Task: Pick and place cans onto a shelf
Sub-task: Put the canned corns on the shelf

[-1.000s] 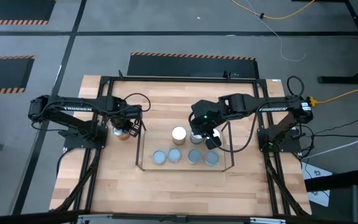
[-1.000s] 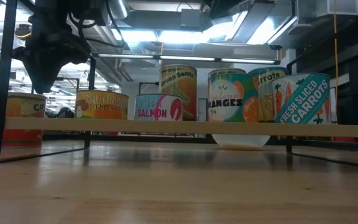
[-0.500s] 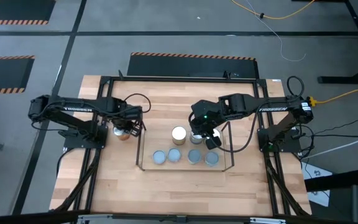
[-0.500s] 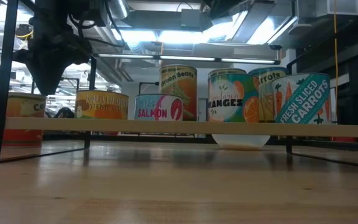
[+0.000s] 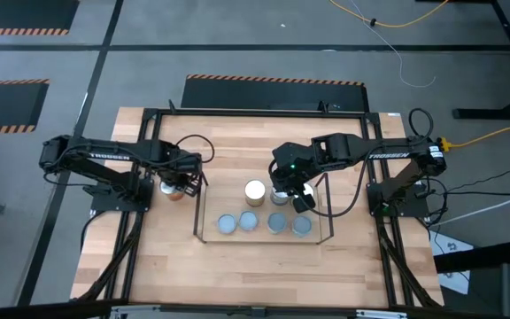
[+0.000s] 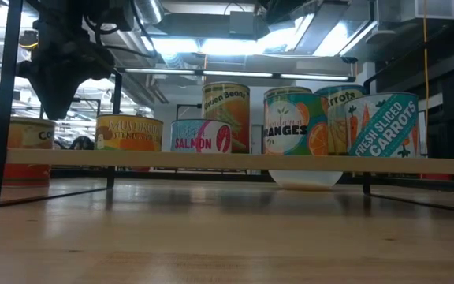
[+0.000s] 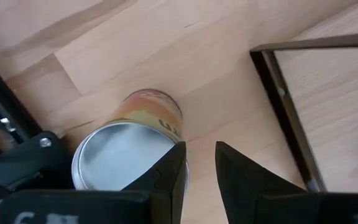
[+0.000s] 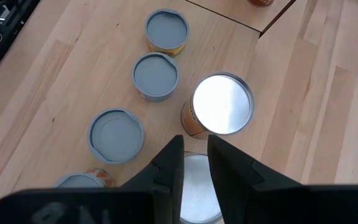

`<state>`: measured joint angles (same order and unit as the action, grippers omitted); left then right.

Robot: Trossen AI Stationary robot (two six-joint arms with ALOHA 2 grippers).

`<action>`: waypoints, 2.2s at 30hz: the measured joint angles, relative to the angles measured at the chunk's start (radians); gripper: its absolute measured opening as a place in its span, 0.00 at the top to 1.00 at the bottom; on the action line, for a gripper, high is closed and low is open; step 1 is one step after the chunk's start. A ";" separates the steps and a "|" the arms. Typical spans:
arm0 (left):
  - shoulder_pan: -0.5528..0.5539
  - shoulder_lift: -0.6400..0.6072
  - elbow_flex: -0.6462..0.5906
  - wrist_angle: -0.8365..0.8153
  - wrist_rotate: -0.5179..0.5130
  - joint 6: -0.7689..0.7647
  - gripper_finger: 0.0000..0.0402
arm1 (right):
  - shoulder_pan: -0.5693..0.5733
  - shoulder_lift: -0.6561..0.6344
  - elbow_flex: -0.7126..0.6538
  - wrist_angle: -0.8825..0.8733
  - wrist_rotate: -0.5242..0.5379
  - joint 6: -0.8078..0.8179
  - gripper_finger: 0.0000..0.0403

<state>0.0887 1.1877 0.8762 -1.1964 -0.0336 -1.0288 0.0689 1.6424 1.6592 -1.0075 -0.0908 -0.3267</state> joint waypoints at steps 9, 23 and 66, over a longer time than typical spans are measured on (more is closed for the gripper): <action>0.000 -0.022 0.044 -0.037 -0.014 0.011 0.80 | 0.000 0.000 0.000 0.000 0.000 0.000 0.81; -0.086 -0.022 0.025 -0.051 -0.053 -0.099 0.80 | 0.000 0.000 0.000 -0.006 0.000 -0.001 0.81; -0.226 -0.033 -0.011 -0.020 -0.108 -0.148 0.80 | 0.000 0.000 0.000 -0.006 0.000 -0.008 0.81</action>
<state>-0.1376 1.1546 0.8650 -1.2165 -0.1412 -1.1767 0.0685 1.6424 1.6592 -1.0134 -0.0906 -0.3347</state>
